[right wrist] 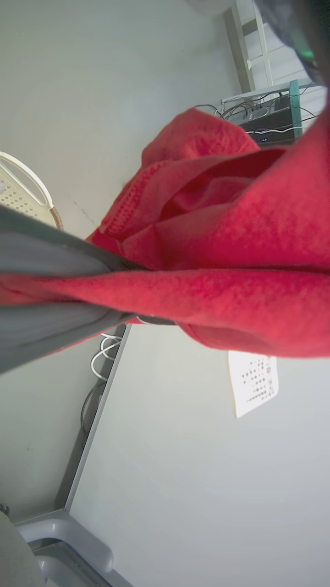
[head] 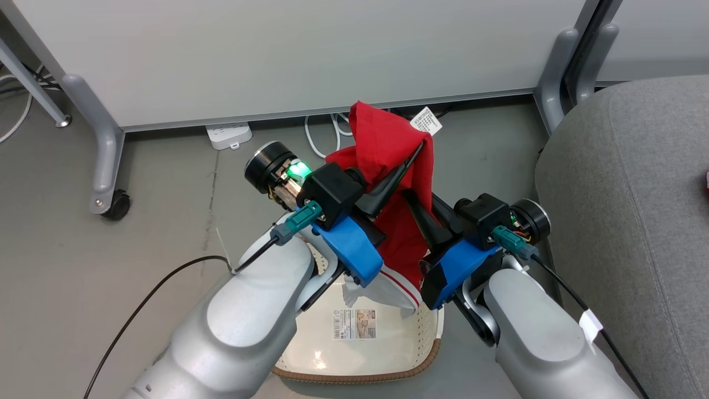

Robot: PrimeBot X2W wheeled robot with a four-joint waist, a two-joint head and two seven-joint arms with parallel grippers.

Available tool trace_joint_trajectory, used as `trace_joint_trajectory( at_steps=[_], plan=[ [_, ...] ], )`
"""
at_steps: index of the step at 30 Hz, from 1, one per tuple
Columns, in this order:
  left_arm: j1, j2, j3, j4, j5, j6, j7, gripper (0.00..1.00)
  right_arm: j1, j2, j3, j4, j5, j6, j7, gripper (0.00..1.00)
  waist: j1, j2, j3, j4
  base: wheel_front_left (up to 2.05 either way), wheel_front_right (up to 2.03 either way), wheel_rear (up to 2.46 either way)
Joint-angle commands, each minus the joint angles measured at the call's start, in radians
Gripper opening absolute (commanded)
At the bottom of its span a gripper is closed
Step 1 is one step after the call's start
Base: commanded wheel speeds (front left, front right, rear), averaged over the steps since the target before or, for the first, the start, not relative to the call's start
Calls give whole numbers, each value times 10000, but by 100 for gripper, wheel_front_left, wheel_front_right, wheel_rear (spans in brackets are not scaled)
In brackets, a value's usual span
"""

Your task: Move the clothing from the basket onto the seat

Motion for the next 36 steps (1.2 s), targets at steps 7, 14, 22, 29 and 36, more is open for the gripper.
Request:
trace_joint_trajectory(
  at_steps=[7,14,22,29,36],
  plan=[
    [-48,52,30,21,-41,8,-50,0,6,60,-50,-57,125,-11,-6,0,-1,-1,23,-50,0,0,0],
    [-78,43,8,215,-101,8,-49,100,79,67,-188,-143,184,-11,-6,0,-1,-1,39,-89,0,0,0],
    [-77,60,90,277,1,8,-47,100,82,59,-410,-294,225,-11,-6,0,-1,-1,158,-225,0,0,0],
    [-43,120,143,295,90,10,-42,100,27,-79,-891,-561,164,-11,-6,0,-1,-1,424,-624,0,0,0],
    [-63,203,74,222,159,9,-42,100,108,-197,-1652,-1045,106,-11,-6,0,-1,-1,693,-1281,0,0,0]
  ],
)
